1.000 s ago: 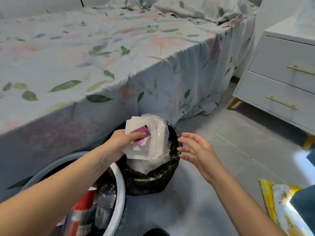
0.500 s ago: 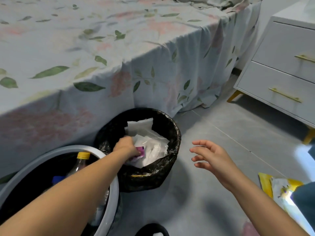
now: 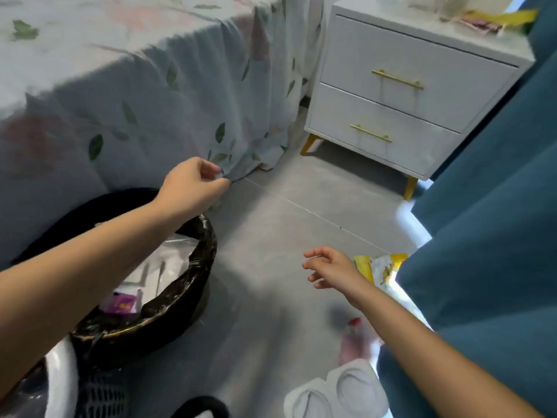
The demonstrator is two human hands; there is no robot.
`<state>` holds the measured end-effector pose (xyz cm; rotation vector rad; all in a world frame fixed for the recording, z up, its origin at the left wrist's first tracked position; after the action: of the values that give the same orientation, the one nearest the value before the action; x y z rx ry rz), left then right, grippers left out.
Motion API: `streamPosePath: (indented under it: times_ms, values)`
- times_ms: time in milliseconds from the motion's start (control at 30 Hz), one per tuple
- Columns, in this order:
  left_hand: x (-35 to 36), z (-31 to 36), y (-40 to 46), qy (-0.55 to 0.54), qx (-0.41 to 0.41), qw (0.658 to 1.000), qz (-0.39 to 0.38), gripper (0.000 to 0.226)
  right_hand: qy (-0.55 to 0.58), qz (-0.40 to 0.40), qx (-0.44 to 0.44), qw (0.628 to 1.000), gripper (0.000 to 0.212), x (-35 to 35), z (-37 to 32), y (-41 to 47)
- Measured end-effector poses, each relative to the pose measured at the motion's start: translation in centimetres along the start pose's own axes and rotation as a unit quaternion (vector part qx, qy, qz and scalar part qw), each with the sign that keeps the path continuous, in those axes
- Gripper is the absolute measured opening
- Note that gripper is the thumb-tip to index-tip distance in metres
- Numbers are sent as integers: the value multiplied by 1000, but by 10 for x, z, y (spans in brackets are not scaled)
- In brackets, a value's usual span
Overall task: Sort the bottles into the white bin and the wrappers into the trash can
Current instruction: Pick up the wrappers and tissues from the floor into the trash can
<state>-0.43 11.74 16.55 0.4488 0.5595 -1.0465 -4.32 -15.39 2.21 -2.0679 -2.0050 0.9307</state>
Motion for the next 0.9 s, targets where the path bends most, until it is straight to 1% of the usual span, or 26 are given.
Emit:
streamPosePath:
  times_ms: [67,100,133,200,267,333,367,400,467,533,600,700,767,900]
  values:
    - [49,23,-8,-61,-7,995,-85,19,-40,24,11,999,13,-26,23,16]
    - [80,32,-16,-73,-10,988,-134,10,-52,42,23,997,13,-41,38,24]
    - [104,37,-26,-72,-12,982,-176,7,-66,65,30,995,15,-55,51,32]
    - [149,38,-47,-58,-19,968,-244,8,-121,136,23,983,21,-87,72,47]
    - [191,23,-67,-35,-27,953,-301,7,-202,198,7,959,25,-115,94,62]
    - [222,-1,-85,-1,-31,938,-345,5,-260,212,9,942,33,-131,119,76]
    - [232,-14,-92,12,-37,933,-357,4,-299,198,10,934,38,-132,131,84]
    - [240,-28,-98,15,-51,930,-363,2,-350,173,9,921,44,-131,142,90]
    - [250,-57,-105,18,-89,926,-366,7,-453,139,12,881,57,-126,159,101]
    - [256,-86,-107,35,-109,927,-358,16,-509,168,27,844,75,-130,168,109]
    - [258,-112,-105,52,-122,932,-339,23,-520,209,46,827,86,-135,174,117]
    - [260,-137,-106,37,-161,932,-322,23,-501,236,71,830,84,-137,186,126]
    - [258,-146,-111,9,-196,931,-308,20,-522,239,60,816,79,-137,189,131]
    - [254,-150,-120,-44,-238,928,-284,23,-547,224,33,806,58,-137,184,136]
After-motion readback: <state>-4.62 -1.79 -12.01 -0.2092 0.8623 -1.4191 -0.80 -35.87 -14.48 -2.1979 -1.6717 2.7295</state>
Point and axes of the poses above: each hand's wrist, its own y-axis towards the middle knuckle, its own x-axis out of the palm, z = x × y, the point moved 9 cm from there along y, towards the middle knuckle, and after that the axes turned 13 degrees about z, right-handed, at the moved point
